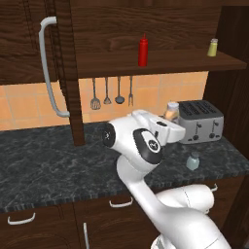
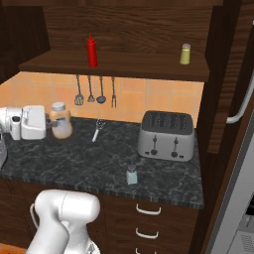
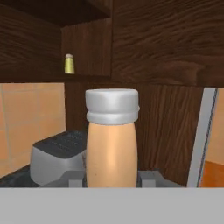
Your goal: Put the shaker and condiment bottle from the counter next to their counterparts in the cabinet.
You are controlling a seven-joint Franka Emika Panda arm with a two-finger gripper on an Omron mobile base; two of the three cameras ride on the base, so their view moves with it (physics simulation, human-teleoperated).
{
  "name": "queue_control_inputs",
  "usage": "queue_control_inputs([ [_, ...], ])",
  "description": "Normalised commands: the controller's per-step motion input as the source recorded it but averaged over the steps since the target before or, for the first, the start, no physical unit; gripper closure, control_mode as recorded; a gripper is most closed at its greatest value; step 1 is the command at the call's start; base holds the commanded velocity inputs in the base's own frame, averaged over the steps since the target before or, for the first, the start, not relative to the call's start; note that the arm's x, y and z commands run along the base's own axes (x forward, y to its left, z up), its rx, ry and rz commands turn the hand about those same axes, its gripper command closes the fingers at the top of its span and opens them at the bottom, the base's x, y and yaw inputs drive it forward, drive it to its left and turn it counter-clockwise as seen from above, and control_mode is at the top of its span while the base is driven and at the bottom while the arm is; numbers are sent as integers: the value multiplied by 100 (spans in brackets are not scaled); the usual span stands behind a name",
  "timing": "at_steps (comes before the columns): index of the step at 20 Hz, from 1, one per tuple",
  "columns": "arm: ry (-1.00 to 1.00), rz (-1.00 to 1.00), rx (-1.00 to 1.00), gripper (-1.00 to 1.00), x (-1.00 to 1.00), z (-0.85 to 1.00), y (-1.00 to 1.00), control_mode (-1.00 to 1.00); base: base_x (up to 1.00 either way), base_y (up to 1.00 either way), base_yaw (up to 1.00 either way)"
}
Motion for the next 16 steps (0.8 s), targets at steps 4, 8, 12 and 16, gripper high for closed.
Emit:
queue_control_inputs([
  [4,6,23,-14,100,-13,54,0,-100,0,0,0],
  [8,8,15,-11,100,6,6,17,-100,0,0,0],
  [12,0,28,-2,100,0,59,-7,-100,0,0,0],
  [16,-4,25,-5,100,-3,75,-6,-100,0,0,0],
])
